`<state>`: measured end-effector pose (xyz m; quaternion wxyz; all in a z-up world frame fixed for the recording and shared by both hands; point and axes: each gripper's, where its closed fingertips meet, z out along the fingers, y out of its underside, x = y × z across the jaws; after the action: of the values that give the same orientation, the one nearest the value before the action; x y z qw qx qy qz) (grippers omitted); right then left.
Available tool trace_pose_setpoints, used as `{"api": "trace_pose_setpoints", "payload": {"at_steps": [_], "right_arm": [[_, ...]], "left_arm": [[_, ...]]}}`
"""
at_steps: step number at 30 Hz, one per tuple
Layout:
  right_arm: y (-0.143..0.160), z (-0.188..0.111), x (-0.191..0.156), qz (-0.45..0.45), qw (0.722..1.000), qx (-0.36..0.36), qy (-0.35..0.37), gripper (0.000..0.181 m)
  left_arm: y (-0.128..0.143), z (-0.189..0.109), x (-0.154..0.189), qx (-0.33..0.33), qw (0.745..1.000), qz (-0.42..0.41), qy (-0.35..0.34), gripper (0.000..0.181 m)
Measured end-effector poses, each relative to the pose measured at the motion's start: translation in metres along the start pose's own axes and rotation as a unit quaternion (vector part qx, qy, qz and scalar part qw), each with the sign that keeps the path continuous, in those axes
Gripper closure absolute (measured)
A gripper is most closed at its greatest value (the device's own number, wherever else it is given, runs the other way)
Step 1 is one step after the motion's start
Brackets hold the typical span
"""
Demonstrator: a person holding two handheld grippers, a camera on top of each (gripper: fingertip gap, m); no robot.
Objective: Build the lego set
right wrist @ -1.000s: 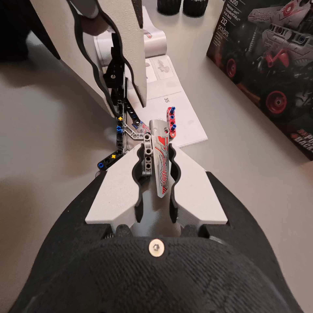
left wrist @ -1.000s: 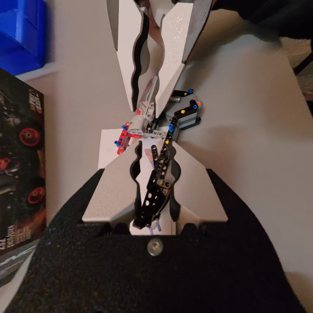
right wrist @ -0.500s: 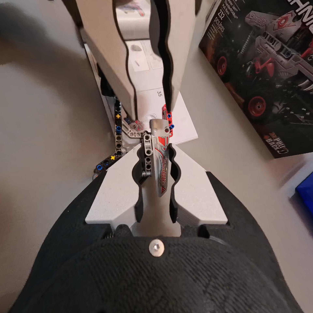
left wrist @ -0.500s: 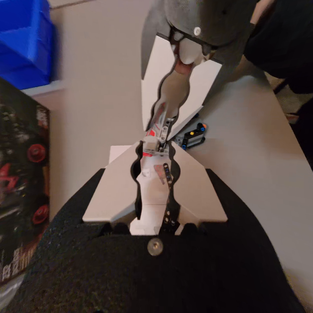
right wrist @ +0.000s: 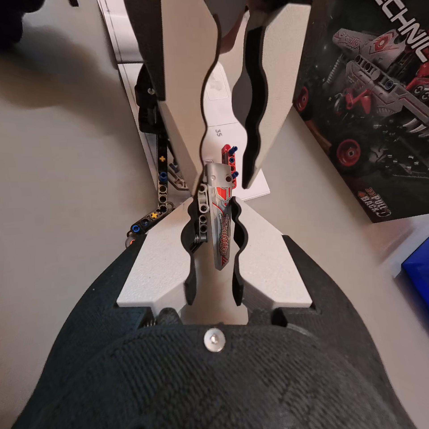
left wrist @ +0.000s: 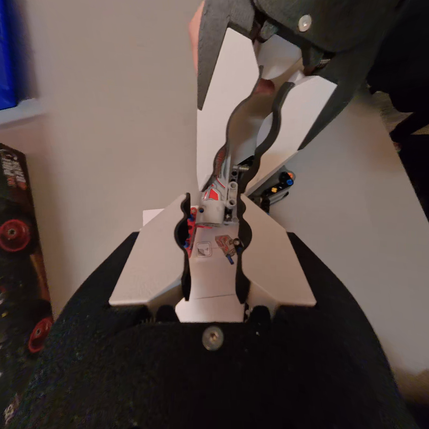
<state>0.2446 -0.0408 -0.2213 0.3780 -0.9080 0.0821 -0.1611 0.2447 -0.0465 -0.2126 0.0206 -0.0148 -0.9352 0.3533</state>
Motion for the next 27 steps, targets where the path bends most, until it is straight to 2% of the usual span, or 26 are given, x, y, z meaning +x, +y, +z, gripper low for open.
{"api": "trace_pose_setpoints", "payload": {"at_steps": [3,5,8,15,20,25,27], "right_arm": [[0.0,0.0,0.0,0.001,1.0,-0.003,0.002,0.155],[0.001,0.0,0.0,0.005,1.0,-0.007,0.001,0.155],[0.003,-0.002,-0.001,0.016,1.0,-0.004,-0.01,0.155],[0.013,-0.011,-0.009,0.069,0.994,0.015,-0.08,0.147],[0.01,-0.007,-0.006,0.085,0.993,0.031,-0.079,0.138],[0.002,-0.003,-0.005,0.087,0.991,0.056,-0.081,0.144],[0.001,-0.002,-0.005,0.091,0.99,0.062,-0.085,0.154]], "left_arm": [[0.005,0.004,0.005,-0.022,0.999,0.015,0.023,0.141],[0.008,0.007,0.004,-0.037,0.999,0.015,0.031,0.147],[0.007,0.009,0.004,-0.032,0.999,0.0,0.044,0.152],[0.007,0.008,0.006,-0.011,0.998,0.025,0.064,0.152],[0.006,0.01,0.008,-0.008,0.997,0.03,0.071,0.152],[0.007,0.009,0.008,-0.012,0.997,0.03,0.07,0.152],[0.007,0.009,0.007,-0.01,0.997,0.026,0.07,0.152]]}}
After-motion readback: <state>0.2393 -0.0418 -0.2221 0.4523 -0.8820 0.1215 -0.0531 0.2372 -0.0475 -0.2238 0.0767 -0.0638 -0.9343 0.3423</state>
